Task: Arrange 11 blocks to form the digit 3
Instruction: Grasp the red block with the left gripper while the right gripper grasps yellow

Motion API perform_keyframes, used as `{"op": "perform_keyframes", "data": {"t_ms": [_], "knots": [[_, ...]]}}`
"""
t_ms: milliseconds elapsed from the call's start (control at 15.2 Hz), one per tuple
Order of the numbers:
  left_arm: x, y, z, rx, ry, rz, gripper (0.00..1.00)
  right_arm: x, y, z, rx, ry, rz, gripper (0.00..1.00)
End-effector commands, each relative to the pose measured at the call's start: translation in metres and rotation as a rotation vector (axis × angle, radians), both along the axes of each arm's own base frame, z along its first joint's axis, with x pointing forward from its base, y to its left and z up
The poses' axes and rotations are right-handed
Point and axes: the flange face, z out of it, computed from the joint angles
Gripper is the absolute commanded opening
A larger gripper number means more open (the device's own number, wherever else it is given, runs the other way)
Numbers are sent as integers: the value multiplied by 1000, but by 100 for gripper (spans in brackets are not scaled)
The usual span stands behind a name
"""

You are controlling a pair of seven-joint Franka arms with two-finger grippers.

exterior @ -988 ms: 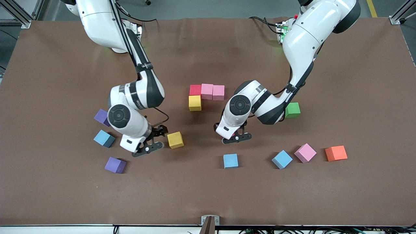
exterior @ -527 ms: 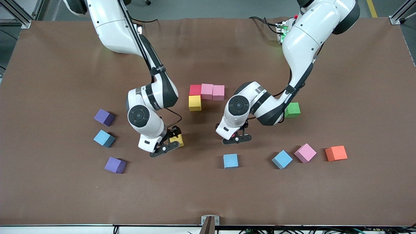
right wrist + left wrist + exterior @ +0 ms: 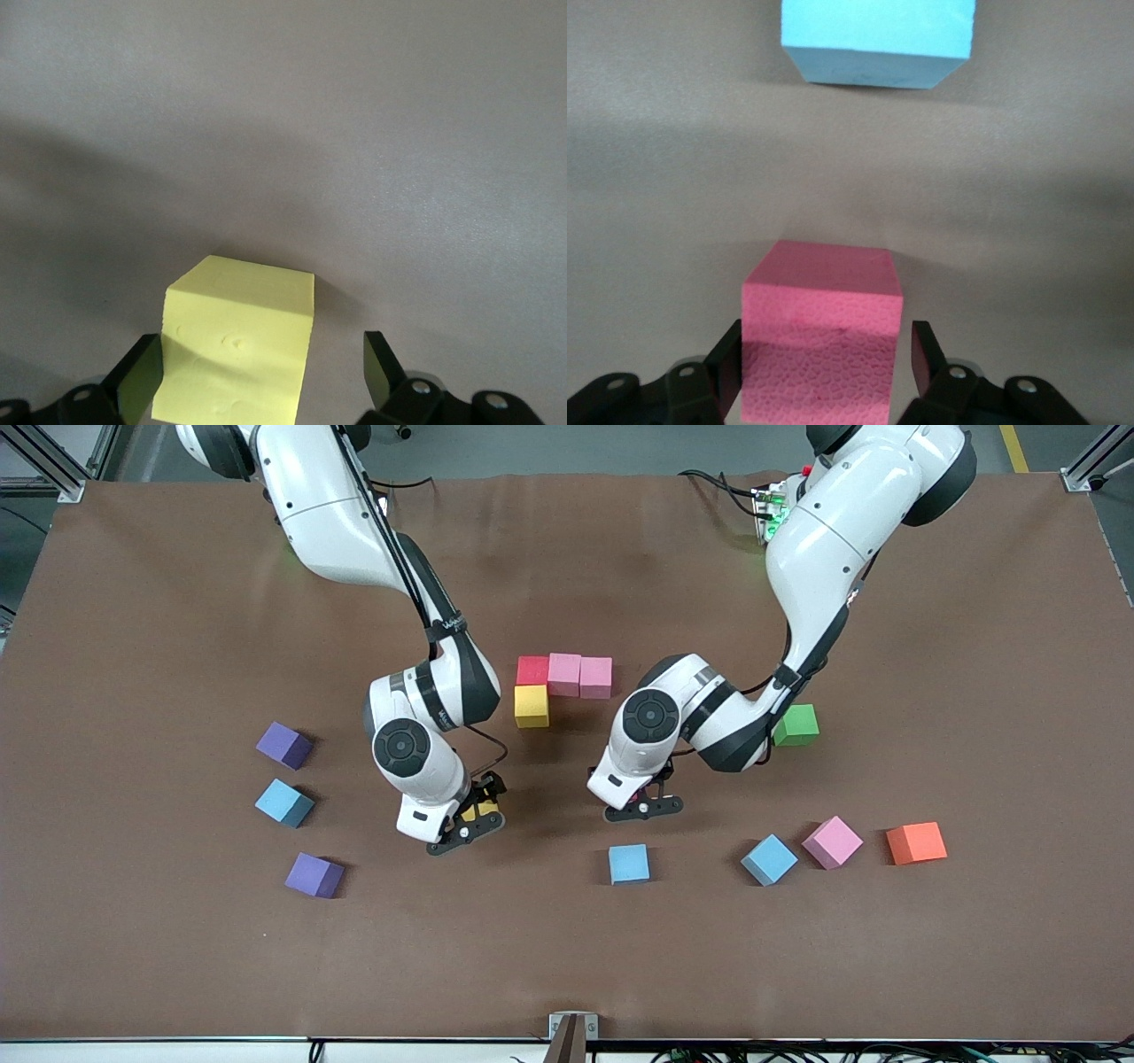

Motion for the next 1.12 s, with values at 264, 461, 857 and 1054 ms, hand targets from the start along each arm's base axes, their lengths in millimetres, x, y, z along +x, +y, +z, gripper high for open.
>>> {"op": "perform_keyframes", "data": {"t_ms": [264, 461, 857, 1054], "knots": [[11, 2, 7, -8, -25, 21, 30, 3, 7, -16, 3, -13, 8, 100], [17, 4, 28, -21, -49, 115, 13, 3, 7, -18, 2, -14, 6, 100], [52, 42, 128, -85, -93, 234, 1, 13, 7, 5, 11, 6, -3, 100], [85, 88, 152, -151, -84, 340, 1, 16, 8, 17, 11, 21, 1, 100]]}}
